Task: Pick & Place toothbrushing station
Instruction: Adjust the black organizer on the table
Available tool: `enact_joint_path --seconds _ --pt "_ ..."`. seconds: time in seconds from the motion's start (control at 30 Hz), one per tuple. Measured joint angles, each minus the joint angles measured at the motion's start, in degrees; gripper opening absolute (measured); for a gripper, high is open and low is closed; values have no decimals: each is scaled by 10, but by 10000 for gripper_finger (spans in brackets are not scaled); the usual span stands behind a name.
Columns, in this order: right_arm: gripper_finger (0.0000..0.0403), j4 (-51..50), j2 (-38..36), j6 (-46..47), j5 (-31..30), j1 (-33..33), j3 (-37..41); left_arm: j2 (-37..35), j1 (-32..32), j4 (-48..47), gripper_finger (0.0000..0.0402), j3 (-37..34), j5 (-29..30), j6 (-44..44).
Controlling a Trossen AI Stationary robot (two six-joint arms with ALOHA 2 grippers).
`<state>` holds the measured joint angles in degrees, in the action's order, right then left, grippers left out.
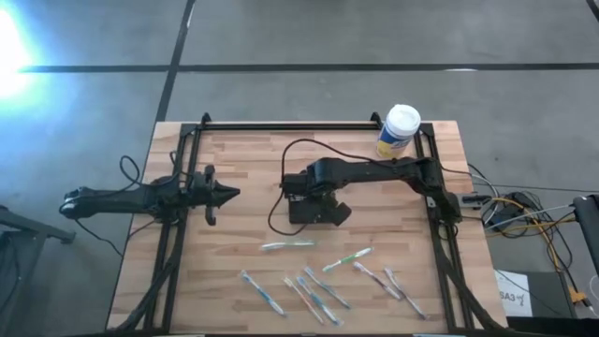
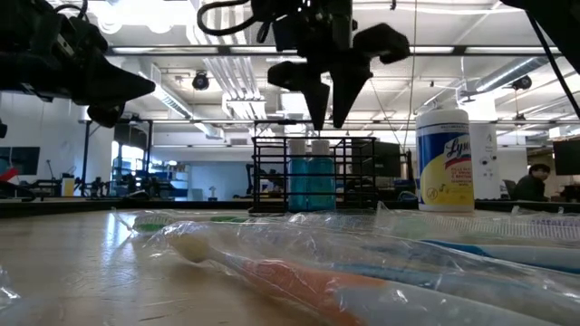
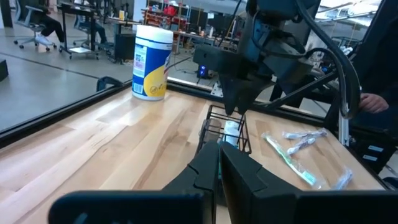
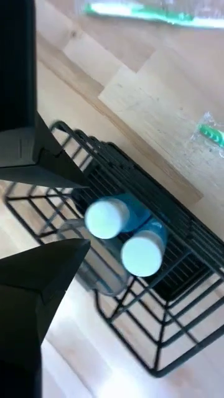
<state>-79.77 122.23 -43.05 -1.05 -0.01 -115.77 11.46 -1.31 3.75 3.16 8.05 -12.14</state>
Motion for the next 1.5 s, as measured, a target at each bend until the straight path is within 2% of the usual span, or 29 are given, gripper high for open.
enact_joint_path --seconds 0.13,0.2,0.27,0.33,0.47,0.63,0.73,0.87,0.93,1.17,1.5 --pt "135 -41 -8 48 22 -4 -31 0 0 16 21 0 0 1" --pt "129 -41 -26 80 82 -12 -40 0 0 24 21 0 0 1" --pt "121 -25 -58 105 171 -24 -36 0 0 27 21 0 0 1" --pt "111 20 -105 130 212 -28 -8 0 0 27 21 0 0 -3" --pt "86 160 -220 182 214 -18 108 4 0 27 17 -1 -5 -44" --pt "41 317 -382 328 79 8 309 26 5 27 5 -13 -54 -80" --pt "15 398 -458 435 19 31 424 53 17 25 4 -17 -59 -100" --pt "9 426 -524 573 -110 69 535 107 33 54 3 -17 -54 -131" --pt "8 423 -545 625 -154 81 577 138 40 88 2 -17 -53 -144" --pt "8 429 -561 760 -170 84 683 273 58 113 2 15 -29 -198" --pt "8 528 -486 797 -169 83 748 487 65 113 3 111 -30 -206"
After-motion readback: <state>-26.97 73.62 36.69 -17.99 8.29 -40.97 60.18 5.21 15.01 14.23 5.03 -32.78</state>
